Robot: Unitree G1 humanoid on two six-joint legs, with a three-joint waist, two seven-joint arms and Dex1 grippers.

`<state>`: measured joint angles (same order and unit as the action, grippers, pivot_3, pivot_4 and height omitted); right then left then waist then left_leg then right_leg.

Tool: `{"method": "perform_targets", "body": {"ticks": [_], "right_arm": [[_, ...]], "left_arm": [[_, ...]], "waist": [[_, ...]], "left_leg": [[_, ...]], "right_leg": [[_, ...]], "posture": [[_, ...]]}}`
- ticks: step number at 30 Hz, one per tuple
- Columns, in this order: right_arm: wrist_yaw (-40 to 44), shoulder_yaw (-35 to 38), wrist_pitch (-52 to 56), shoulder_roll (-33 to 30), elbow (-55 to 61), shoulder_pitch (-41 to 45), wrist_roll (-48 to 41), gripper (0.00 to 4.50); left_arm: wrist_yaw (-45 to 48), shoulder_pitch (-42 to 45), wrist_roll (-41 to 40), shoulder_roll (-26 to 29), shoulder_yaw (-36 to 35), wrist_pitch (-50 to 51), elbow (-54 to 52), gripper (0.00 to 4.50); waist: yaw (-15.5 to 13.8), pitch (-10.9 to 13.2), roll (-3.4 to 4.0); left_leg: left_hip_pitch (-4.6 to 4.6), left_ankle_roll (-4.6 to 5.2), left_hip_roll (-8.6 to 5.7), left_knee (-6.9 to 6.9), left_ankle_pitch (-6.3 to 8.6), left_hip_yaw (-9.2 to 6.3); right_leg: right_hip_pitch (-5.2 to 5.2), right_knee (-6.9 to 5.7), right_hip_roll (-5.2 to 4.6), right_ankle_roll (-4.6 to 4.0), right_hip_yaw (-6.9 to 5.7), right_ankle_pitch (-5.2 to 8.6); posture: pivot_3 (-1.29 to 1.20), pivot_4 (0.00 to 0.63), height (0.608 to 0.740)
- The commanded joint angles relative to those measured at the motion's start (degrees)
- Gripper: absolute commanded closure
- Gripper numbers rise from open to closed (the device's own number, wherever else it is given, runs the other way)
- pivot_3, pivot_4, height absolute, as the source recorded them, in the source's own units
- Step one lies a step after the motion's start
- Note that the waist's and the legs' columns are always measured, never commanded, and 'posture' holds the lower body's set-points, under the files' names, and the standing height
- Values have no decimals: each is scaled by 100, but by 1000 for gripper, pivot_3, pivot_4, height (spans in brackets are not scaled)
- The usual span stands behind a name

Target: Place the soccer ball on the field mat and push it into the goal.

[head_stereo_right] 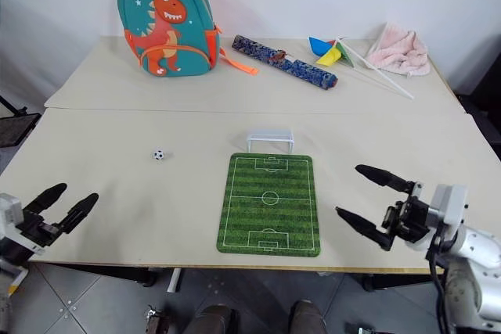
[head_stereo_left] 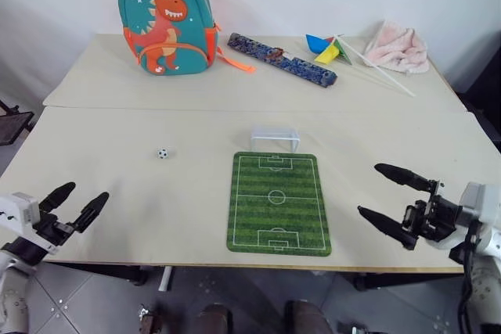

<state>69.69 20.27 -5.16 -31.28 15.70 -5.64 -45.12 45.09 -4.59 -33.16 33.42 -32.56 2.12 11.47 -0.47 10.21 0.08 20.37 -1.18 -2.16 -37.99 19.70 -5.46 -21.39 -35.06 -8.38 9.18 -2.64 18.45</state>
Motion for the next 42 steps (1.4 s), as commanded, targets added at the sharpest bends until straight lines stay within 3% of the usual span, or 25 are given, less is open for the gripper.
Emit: {"method": "perform_targets", "body": {"ticks": [1,11,21,24,33,34,39,42], "right_arm": [[145,53,-165,31,268,-320,19,0],[719,147,-490,-138,-492,-345,275,0],[547,179,-588,-43,-480,-472,338,0],[445,202,-642,-9,-440,-525,359,0],[259,183,-739,30,-450,-617,431,0],[252,189,-745,28,-458,-617,431,0],[249,260,-820,-10,-607,-619,481,0],[306,420,-838,-156,-639,-672,451,0]], "left_arm": [[-186,201,300,-176,313,-195,-177,46],[-896,2653,1641,-233,1568,-355,1282,46],[-1068,3670,2179,-156,2027,-221,2494,46],[-1024,3657,2197,-101,2012,-205,2586,624],[-818,3455,2065,45,1902,-119,2502,3466],[-814,3442,2062,57,1889,-128,2487,3632],[-61,3490,1618,69,1730,-373,2300,3633],[1013,3393,952,116,1856,102,1275,3633]], "waist": [[-35,-2,-3],[-44,-4,-7],[46,-3,-8],[37,-3,-8],[41,-3,-8],[47,-3,-8],[38,-3,-8],[13,-2,-10]], "left_leg": [[1,1,-7,-1,0,1],[-6,-6,-20,-11,-15,15],[-4,-7,-16,-9,-16,34],[-4,-7,-15,-9,-16,33],[-5,-8,-15,-10,-16,25],[-5,-8,-14,-10,-16,24],[-5,-8,-14,-10,-16,23],[-1,-7,-14,-11,-16,23]], "right_leg": [[1,2,0,1,0,-1],[-2,-3,12,4,4,-2],[-10,-33,17,5,7,-2],[-11,-33,16,5,7,-2],[-11,-34,15,5,8,-2],[-11,-33,15,5,9,-2],[-11,-33,15,4,10,-2],[-12,-33,15,4,9,-2]], "posture": [[0,150,740],[0,150,740],[0,150,740],[0,150,740],[0,150,740],[0,150,740],[0,150,740],[0,150,740]]}}
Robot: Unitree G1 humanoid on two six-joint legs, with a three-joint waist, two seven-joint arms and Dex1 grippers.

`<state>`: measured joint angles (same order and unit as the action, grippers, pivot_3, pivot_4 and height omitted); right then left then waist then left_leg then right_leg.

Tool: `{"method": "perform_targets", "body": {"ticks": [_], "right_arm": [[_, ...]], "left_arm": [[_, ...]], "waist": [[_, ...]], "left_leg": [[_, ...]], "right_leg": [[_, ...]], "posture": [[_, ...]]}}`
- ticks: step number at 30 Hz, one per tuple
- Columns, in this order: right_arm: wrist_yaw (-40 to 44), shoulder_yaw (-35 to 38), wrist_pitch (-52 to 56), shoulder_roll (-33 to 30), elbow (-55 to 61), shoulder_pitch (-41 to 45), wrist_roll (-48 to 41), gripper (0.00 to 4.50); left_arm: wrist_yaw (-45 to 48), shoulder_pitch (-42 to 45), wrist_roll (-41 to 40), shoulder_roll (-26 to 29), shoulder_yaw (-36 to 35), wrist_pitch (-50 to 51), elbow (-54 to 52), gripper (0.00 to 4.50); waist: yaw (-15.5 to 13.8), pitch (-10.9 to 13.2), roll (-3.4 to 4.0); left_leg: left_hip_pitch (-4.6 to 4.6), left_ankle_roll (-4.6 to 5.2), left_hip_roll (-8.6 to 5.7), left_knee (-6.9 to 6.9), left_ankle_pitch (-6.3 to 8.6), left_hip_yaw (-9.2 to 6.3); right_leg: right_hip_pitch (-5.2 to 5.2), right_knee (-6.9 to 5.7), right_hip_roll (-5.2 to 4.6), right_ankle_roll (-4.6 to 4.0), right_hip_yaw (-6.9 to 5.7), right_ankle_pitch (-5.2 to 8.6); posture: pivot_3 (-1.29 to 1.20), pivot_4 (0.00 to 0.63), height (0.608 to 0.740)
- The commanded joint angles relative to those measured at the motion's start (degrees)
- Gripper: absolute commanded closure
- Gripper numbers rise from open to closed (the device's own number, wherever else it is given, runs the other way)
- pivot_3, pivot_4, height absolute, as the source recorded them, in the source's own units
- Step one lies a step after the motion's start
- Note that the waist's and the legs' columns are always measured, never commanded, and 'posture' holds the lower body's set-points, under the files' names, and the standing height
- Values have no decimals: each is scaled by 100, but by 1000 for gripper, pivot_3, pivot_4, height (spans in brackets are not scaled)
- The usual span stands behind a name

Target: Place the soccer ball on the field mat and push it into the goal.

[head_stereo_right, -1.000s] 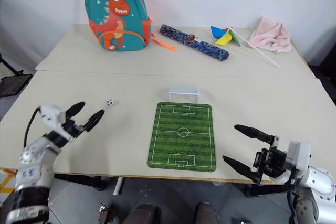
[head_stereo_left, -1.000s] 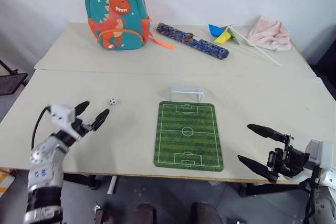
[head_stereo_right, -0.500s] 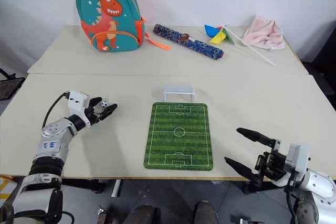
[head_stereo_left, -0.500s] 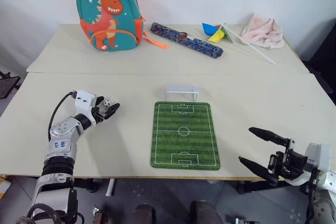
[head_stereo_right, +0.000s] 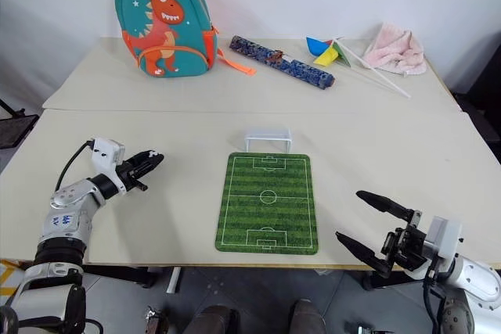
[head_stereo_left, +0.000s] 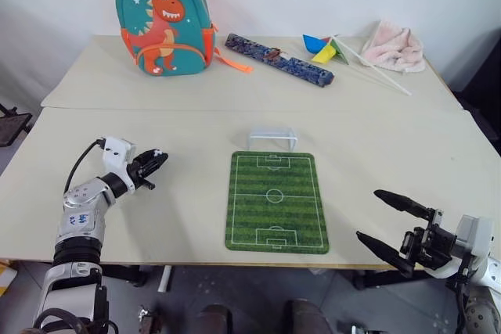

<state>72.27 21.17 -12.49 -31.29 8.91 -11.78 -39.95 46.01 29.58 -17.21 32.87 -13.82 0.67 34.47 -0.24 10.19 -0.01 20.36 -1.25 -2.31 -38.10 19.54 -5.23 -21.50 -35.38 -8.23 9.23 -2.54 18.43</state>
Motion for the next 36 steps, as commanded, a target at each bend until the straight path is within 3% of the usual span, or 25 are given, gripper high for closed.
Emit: {"method": "perform_targets", "body": {"ticks": [1,4,7,13,16,25,36], "right_arm": [[67,380,-84,-200,45,-81,-94,0],[249,725,49,-473,98,-281,-270,0],[560,1158,16,-754,279,-551,-446,0],[1488,1590,200,-1128,328,-1446,-632,0],[1833,1695,285,-1292,292,-1652,-678,0],[2023,1417,52,-1978,-317,-1604,-734,0],[1873,1204,355,-1882,112,-1415,-667,0]], "left_arm": [[1150,-65,-742,210,63,385,-1307,3633],[1861,21,-1027,419,690,1204,-2551,3633],[2580,233,-383,613,2030,1397,-3444,3633],[2185,480,183,-159,3309,2009,-3922,3633],[1983,369,654,-396,3764,1815,-4003,3633],[1336,252,1121,-845,4159,2359,-4372,3633],[1237,-73,1210,-779,4378,2735,-4816,3633]], "waist": [[-24,0,-1],[-65,0,0],[-132,0,3],[-116,-1,4],[-72,1,0],[-128,6,-8],[-137,4,-3]], "left_leg": [[2,0,0,0,0,-3],[4,0,-1,0,0,-8],[5,1,-4,0,0,-6],[8,7,6,7,1,36],[6,10,9,6,2,54],[-7,16,8,-4,2,81],[-3,16,8,-1,2,78]], "right_leg": [[-1,1,-1,0,0,0],[0,5,-3,0,0,0],[8,19,-3,1,-1,-1],[18,40,15,5,-2,-3],[15,39,17,8,10,-4],[15,61,15,18,45,-10],[12,67,14,19,44,-10]], "posture": [[0,150,740],[0,150,740],[0,150,740],[0,150,740],[0,150,740],[0,150,740],[0,150,740]]}}
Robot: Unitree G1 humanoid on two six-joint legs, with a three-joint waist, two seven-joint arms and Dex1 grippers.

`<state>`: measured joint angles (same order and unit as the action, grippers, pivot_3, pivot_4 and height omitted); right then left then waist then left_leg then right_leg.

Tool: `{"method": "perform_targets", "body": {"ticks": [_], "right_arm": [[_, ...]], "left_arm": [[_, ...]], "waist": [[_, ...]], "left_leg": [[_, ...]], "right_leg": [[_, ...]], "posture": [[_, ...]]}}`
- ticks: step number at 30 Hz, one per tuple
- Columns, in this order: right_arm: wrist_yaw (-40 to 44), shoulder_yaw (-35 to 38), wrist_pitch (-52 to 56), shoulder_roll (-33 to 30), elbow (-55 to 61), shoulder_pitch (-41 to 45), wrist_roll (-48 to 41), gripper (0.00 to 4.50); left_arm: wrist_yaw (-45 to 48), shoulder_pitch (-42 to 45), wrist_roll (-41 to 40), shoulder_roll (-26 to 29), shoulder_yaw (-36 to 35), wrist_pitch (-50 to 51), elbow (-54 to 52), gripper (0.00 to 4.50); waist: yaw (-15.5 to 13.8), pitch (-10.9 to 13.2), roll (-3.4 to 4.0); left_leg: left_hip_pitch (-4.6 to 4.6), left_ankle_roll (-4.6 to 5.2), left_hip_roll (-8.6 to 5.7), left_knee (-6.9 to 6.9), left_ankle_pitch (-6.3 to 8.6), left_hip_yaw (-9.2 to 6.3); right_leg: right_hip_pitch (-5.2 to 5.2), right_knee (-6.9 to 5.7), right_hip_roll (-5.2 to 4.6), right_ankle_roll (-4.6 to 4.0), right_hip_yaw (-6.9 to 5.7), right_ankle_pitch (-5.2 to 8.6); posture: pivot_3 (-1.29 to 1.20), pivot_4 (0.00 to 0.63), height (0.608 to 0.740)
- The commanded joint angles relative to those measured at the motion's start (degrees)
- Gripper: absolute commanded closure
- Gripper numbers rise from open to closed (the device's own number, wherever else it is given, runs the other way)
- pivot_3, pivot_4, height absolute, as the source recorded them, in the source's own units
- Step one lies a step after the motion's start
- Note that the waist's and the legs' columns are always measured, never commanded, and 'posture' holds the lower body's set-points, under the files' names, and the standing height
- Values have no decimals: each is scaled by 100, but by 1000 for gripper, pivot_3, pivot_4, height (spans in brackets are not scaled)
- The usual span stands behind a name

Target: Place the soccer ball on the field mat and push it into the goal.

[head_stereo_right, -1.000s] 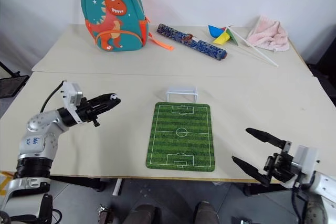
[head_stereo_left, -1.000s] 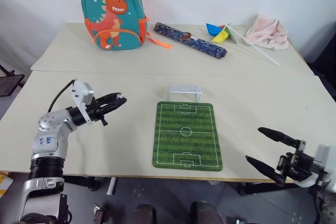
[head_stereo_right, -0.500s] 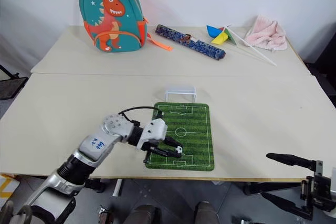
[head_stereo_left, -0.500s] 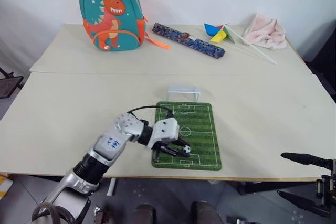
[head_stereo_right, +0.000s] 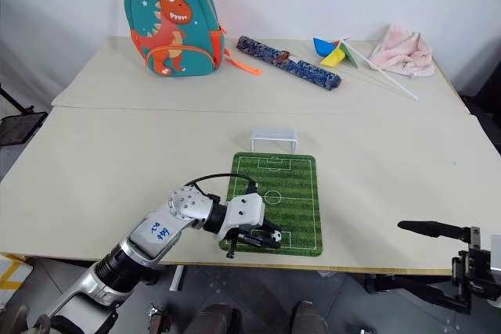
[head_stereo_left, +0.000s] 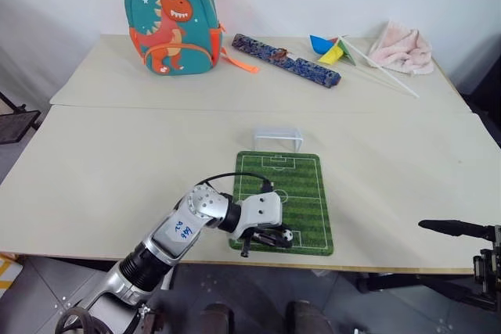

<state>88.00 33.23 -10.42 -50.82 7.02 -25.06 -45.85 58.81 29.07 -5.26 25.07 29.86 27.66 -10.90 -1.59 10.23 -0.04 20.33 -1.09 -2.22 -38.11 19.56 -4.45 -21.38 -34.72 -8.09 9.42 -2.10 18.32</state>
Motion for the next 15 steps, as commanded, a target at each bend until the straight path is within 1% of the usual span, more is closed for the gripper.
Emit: {"method": "perform_targets", "body": {"ticks": [1,7,9,10,14,15], "right_arm": [[284,-8,178,81,346,-101,-72,0],[107,-59,298,153,538,-36,-27,0],[23,-88,322,222,619,-19,7,0],[6,-92,339,247,646,-15,23,0],[-9,-73,398,301,668,20,71,0],[-12,-74,406,307,667,27,82,0]], "left_arm": [[-54,-33,31,9,25,58,-289,3633],[-73,-5,45,-31,66,109,-215,3633],[-73,29,13,-97,60,146,-173,2916],[-72,31,-3,-121,44,128,-167,2716],[-27,13,-7,-132,11,-5,-174,1494],[-20,9,2,-125,6,-46,-174,1246]], "waist": [[-3,0,0],[-1,0,0],[-2,0,0],[-4,0,0],[-2,0,0],[-1,0,0]], "left_leg": [[0,0,0,0,0,0],[1,1,-1,-1,1,0],[1,1,-1,-1,1,0],[1,1,-1,-1,0,0],[2,1,-2,-1,1,0],[2,1,-1,-1,0,0]], "right_leg": [[0,1,0,0,0,0],[0,2,-1,1,0,-1],[0,2,0,1,0,-1],[0,2,-1,1,0,-1],[0,2,-1,1,0,-1],[0,2,-1,1,0,-1]], "posture": [[0,150,740],[0,150,740],[0,150,740],[0,150,740],[0,150,740],[0,150,740]]}}
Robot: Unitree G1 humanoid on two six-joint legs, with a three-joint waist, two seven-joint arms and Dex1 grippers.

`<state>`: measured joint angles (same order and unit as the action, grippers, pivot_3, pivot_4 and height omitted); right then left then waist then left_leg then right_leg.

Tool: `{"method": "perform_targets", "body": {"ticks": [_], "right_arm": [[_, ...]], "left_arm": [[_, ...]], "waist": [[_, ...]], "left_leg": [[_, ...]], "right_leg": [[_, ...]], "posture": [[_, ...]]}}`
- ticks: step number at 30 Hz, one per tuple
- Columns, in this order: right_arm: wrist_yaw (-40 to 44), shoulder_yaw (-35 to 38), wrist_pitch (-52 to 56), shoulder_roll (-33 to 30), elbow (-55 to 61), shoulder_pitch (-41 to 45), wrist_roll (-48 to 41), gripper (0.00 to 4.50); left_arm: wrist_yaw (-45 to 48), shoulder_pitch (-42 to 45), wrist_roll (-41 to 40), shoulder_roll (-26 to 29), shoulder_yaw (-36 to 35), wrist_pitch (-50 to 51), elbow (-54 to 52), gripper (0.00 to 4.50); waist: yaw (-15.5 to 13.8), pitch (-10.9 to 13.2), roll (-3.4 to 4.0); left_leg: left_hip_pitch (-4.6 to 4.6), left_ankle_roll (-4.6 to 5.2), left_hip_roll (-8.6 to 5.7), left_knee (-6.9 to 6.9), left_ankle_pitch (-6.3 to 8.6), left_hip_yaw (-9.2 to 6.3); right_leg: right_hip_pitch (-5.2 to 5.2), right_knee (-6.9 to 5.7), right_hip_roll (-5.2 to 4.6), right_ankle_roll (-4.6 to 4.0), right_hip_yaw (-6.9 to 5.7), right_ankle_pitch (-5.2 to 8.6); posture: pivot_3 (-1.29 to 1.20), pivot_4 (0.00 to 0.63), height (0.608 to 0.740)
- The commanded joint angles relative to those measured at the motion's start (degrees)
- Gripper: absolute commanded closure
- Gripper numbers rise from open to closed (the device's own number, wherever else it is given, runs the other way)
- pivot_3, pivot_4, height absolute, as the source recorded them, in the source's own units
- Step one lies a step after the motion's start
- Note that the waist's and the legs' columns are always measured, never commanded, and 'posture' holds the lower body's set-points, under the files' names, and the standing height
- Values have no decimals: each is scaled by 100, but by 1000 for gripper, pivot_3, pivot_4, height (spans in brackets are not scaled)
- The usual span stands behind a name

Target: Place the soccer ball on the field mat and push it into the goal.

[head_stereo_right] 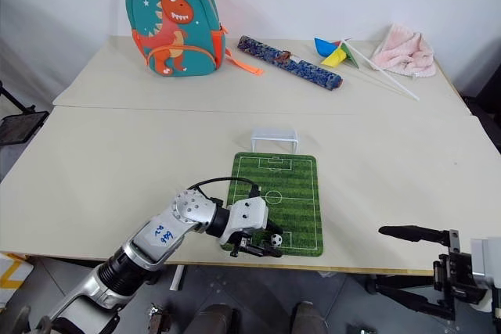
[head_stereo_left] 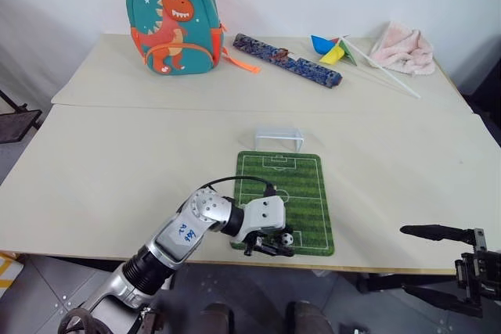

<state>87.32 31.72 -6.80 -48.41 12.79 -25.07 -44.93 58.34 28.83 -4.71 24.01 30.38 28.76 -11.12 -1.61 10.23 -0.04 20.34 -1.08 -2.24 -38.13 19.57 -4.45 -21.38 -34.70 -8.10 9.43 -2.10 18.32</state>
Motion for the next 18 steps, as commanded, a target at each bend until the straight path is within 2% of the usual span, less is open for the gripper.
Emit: {"method": "perform_targets", "body": {"ticks": [1,8,12,18], "right_arm": [[59,82,50,77,85,31,-1,0],[74,104,159,117,123,6,24,0],[78,108,206,149,146,-29,29,0],[-77,112,222,236,65,185,13,0]], "left_arm": [[22,27,-49,-21,-49,-176,-156,1246],[25,10,-252,-166,-227,-474,-162,1246],[183,-18,-1032,-413,-854,-534,-245,1246],[888,8,-1739,107,-1805,-1005,-36,1246]], "waist": [[1,0,0],[-1,0,0],[-1,0,0],[32,-1,2]], "left_leg": [[0,0,0,0,0,0],[0,0,0,-1,0,0],[0,0,0,-1,0,0],[-4,-1,3,-1,0,4]], "right_leg": [[0,0,0,0,0,0],[0,-1,-1,0,0,0],[0,-1,-1,0,0,0],[-1,-5,1,0,-1,0]], "posture": [[0,150,740],[0,150,740],[0,150,740],[0,150,740]]}}
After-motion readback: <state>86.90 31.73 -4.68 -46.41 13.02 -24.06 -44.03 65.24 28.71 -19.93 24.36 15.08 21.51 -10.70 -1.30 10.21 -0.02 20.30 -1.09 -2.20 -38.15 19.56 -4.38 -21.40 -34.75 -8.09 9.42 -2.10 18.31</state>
